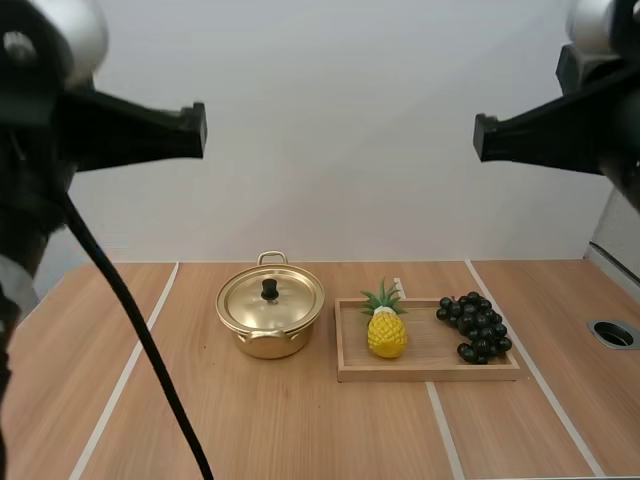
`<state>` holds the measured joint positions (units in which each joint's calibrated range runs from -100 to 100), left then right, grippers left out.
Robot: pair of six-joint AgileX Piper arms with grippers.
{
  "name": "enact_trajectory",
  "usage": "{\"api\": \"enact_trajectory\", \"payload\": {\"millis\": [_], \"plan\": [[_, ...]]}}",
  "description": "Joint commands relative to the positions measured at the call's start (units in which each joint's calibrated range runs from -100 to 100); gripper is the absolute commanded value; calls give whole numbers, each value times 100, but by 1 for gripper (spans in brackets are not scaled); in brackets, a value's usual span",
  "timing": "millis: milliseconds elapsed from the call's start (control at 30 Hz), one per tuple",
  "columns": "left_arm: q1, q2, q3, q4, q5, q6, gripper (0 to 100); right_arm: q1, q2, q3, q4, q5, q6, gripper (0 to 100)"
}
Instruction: Open the pot, put the grape inside, and close it
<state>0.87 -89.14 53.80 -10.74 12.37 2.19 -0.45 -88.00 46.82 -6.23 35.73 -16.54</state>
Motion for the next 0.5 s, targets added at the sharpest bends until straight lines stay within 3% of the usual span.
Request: {"api": "enact_trajectory", "payload": {"millis": [0, 100, 300, 400, 467], "plan": [[6, 598, -770, -103, 1078, -78, 2, -15, 700, -1030, -148, 1584, 350, 0], [6, 1172, -1519, 180, 1808, -324, 2, -15, 1458, -2008, -410, 2891, 504, 0], [6, 2419, -2821, 1388, 4103, -1454, 2, -15, 2876, -3536, -660, 5270, 504, 0], [6, 3010, -3298, 1559, 5035, -1482, 2, -15, 3489, -4003, -660, 6427, 504, 0], [6, 3364, -3577, 1573, 5640, -1391, 2, -15, 3851, -4116, -660, 6427, 504, 0]]}}
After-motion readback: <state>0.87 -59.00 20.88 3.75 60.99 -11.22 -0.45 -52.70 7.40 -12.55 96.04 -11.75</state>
